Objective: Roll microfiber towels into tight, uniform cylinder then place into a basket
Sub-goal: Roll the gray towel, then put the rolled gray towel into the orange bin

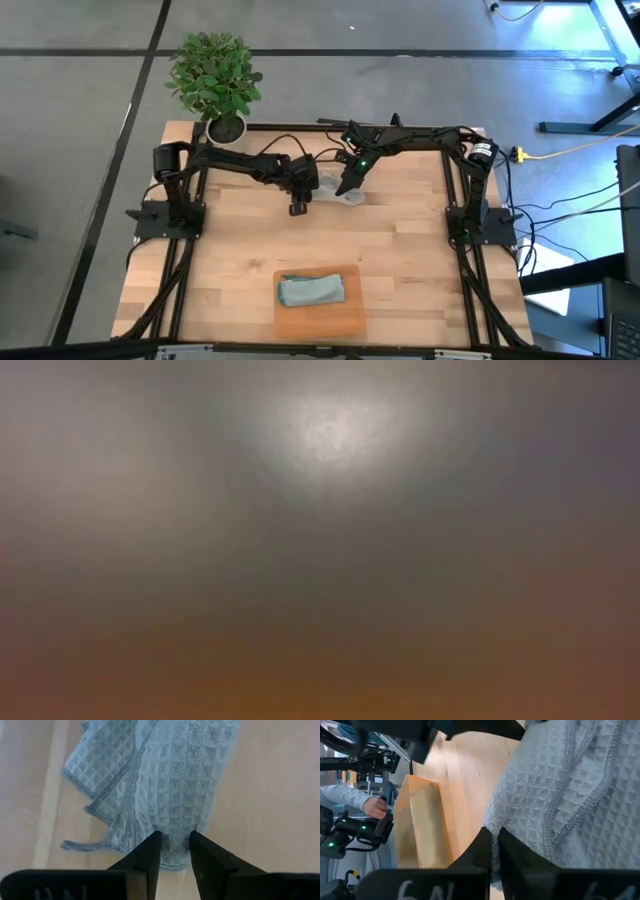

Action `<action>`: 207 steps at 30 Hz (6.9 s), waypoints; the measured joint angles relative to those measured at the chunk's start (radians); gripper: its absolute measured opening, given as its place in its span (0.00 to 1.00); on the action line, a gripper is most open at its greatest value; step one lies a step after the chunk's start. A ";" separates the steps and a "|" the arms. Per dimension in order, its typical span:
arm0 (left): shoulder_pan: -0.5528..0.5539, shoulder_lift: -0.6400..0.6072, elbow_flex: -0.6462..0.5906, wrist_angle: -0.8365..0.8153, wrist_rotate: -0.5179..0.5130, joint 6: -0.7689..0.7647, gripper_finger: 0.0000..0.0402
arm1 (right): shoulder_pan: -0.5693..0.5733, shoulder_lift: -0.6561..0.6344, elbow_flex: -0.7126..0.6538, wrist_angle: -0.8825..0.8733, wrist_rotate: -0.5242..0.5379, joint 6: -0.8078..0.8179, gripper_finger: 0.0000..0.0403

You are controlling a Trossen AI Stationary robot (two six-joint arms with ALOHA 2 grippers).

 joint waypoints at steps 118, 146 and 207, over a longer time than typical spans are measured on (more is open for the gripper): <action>-0.037 0.064 0.109 -0.311 0.688 -0.161 0.00 | 0.241 -0.026 -0.002 -0.205 0.211 0.215 0.03; -0.054 0.123 0.107 -0.309 0.799 -0.201 0.00 | 0.262 0.024 0.000 -0.172 0.227 0.271 0.03; -0.012 0.029 0.180 -0.433 0.275 -0.184 0.23 | 0.271 0.028 -0.004 -0.212 0.481 0.214 0.41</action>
